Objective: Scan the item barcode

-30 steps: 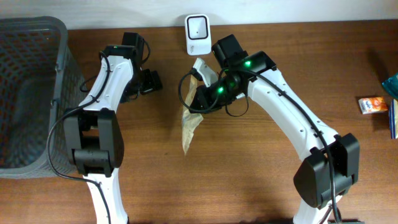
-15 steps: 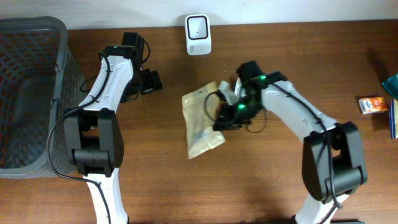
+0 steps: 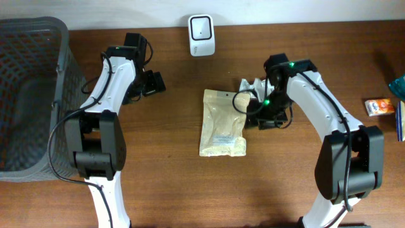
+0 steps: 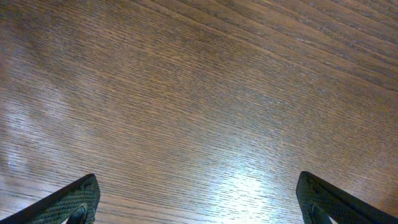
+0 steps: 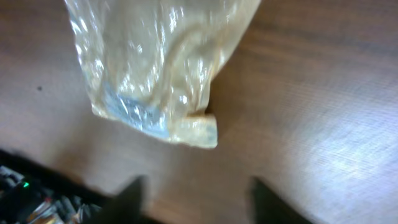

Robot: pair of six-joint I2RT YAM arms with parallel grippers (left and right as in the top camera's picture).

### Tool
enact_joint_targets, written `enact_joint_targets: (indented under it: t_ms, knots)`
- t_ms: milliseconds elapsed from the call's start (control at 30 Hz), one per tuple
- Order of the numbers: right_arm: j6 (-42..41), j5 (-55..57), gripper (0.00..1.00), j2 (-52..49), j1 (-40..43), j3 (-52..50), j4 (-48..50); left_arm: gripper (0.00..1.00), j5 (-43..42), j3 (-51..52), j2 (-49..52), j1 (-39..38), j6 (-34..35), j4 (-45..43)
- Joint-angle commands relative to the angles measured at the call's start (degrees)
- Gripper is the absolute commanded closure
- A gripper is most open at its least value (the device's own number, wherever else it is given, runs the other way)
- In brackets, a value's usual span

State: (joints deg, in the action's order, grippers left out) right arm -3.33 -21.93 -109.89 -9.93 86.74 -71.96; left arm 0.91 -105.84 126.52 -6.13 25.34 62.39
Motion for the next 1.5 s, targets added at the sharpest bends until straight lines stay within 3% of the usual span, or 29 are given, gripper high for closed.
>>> enact_joint_targets:
  t_ms: [0,333,400,600,700,767,833,867,900,933,1100,1467]
  knots:
    - [-0.4,2.1,0.14,0.7,-1.2,1.7,2.2,0.01,0.4,0.2,-1.7,-0.1,-0.1,0.0]
    - [-12.7,7.6,0.09,-3.7,-13.2,1.6,14.4,0.01,0.4,0.2,-1.7,-0.1,-0.1,0.0]
    - [-12.9,9.0,0.15,-5.5,-15.0,1.6,15.3,0.01,0.4,0.2,-1.7,-0.1,-0.1,0.1]
    - [-16.3,15.9,0.68,-9.6,-15.8,1.6,13.2,0.01,0.4,0.2,-1.7,-0.1,-0.1,0.1]
    - [-16.3,19.0,0.68,-9.9,-15.7,1.6,11.8,0.01,0.4,0.2,-1.7,-0.1,-0.1,0.1]
    - [-16.3,21.0,0.61,-9.9,-15.7,1.6,11.1,0.01,0.4,0.2,-1.7,-0.1,-0.1,0.1]
    - [-16.3,20.9,0.39,-9.7,-15.6,1.8,9.9,0.01,0.4,0.2,-1.7,-0.1,-0.1,0.0]
    - [-17.1,20.6,0.20,-9.7,-15.5,2.6,8.2,0.01,0.4,0.2,-1.7,-0.1,-0.1,0.1]
    - [-17.1,19.8,0.07,-9.7,-15.6,3.6,6.7,0.01,0.4,0.2,-1.7,-0.1,-0.1,0.1]
    - [-17.1,19.2,0.00,-9.7,-15.6,4.2,6.1,0.01,0.4,0.2,-1.7,-0.1,-0.1,0.0]
    - [-17.3,14.3,0.02,-9.7,-15.6,4.4,7.7,0.01,0.4,0.2,-1.7,-0.1,-0.1,0.0]
    - [-27.3,15.3,0.02,-9.8,-15.7,1.1,15.0,0.01,0.4,0.2,-1.7,-0.3,-0.1,0.1]
